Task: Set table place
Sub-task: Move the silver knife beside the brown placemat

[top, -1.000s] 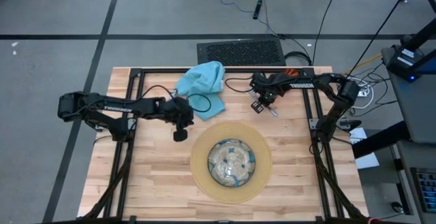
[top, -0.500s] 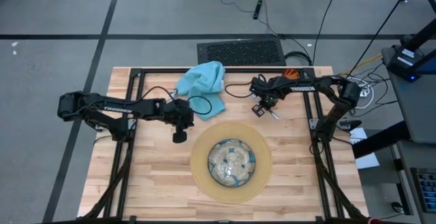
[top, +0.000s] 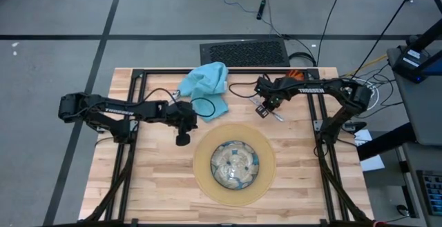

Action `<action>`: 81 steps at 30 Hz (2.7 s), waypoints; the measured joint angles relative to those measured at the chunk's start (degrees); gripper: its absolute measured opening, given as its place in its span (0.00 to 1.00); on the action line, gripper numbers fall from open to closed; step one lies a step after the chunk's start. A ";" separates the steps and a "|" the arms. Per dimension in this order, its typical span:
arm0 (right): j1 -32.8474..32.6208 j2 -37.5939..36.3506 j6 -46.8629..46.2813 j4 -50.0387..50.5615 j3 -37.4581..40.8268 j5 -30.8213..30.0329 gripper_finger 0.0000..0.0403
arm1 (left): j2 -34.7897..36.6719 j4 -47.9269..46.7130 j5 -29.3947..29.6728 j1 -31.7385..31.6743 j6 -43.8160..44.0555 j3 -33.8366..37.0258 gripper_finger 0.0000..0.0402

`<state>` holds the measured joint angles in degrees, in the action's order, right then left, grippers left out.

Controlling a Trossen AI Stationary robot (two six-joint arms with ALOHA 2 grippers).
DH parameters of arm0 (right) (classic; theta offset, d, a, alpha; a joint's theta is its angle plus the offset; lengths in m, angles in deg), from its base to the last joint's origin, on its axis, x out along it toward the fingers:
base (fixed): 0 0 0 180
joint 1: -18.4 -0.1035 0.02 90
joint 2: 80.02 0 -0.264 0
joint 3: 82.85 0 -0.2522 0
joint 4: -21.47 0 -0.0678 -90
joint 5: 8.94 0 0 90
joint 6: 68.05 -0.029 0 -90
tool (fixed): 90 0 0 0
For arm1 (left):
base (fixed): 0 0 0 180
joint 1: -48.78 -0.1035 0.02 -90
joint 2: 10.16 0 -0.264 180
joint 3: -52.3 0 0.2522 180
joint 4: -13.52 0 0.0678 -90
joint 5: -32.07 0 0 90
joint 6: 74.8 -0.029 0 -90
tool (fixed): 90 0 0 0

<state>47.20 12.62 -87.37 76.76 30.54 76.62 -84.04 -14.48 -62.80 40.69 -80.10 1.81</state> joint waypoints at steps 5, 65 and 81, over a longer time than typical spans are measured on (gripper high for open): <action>-0.04 0.00 -0.11 -0.82 1.94 0.60 0.16 | 0.00 -0.20 0.00 0.51 0.02 0.00 0.00; -47.08 -0.24 -74.18 2.14 7.34 5.19 0.03 | 0.00 0.19 -2.21 4.17 -6.39 0.00 0.00; -63.52 -0.22 -102.21 -1.12 7.38 3.51 0.03 | 0.00 0.06 -5.64 5.27 -9.01 0.00 0.00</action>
<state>-16.32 12.40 -189.58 75.65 37.92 80.12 -84.04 -14.42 -68.43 45.97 -89.11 1.81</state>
